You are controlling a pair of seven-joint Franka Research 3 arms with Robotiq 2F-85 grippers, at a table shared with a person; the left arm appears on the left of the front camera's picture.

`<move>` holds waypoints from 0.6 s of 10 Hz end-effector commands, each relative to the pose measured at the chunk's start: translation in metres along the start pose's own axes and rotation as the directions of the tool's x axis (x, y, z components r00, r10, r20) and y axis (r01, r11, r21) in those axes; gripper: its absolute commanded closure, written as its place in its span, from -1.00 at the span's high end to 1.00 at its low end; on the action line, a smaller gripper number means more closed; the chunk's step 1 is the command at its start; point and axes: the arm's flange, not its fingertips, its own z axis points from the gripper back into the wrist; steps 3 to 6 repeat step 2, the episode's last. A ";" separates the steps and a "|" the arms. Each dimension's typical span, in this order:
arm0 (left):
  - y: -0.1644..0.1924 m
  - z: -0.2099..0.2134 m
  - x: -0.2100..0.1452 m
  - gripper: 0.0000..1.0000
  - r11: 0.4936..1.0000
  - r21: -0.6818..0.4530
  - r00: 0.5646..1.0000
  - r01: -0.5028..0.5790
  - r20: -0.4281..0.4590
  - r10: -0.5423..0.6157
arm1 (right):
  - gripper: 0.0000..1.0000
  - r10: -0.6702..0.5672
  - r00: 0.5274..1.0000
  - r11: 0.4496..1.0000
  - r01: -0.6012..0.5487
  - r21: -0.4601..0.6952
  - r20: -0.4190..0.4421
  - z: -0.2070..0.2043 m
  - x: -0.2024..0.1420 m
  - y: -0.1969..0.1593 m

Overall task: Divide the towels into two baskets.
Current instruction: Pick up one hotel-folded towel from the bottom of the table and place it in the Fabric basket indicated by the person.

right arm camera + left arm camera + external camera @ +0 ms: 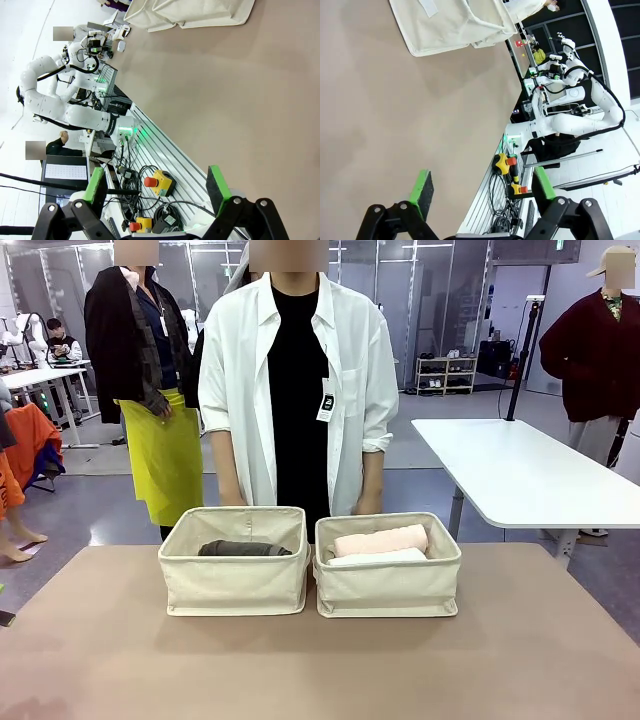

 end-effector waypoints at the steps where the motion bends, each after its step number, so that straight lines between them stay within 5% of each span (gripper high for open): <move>1: -0.005 0.000 -0.006 1.00 1.000 0.005 1.000 -0.003 -0.007 0.003 | 1.00 0.016 1.000 1.000 -0.017 0.002 0.011 -0.001 0.002 0.003; 6: -0.005 0.000 -0.006 1.00 1.000 0.005 1.000 -0.003 -0.007 0.003 | 1.00 0.016 1.000 1.000 -0.017 0.002 0.011 -0.001 0.002 0.003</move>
